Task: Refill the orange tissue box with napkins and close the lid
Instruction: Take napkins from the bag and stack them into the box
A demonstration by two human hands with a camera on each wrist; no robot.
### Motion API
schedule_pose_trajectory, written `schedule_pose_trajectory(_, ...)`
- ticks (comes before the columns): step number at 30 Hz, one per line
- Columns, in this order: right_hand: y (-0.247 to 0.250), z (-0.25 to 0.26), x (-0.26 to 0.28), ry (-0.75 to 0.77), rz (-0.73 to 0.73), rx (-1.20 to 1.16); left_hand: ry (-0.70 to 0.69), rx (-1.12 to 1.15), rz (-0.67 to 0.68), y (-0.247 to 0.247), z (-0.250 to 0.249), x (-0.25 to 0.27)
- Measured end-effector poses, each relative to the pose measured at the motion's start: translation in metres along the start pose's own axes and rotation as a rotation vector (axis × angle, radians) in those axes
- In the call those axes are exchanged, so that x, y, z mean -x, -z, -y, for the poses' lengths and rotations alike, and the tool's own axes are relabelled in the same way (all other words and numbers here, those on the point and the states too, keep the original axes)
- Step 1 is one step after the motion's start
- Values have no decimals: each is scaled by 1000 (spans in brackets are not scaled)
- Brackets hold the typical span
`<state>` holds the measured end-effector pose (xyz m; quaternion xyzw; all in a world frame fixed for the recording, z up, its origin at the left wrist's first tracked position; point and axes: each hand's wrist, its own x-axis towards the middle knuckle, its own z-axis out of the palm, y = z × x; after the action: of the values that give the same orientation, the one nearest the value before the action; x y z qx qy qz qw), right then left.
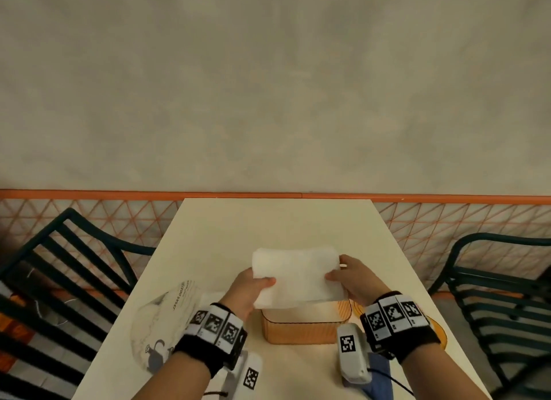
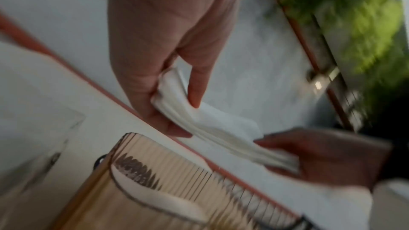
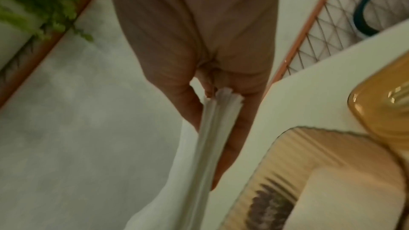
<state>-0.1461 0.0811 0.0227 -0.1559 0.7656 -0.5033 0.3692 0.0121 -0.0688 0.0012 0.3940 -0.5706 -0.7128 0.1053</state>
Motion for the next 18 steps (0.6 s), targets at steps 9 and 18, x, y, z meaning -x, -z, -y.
schedule_pose_trajectory(9,-8,-30,-30,-112,-63,866,-231,-998,-44,-34,35,-24)
schedule_pose_trajectory(18,-28,-38,-29,49,-134,1049,-447,-1396,-135,-45,46,-26)
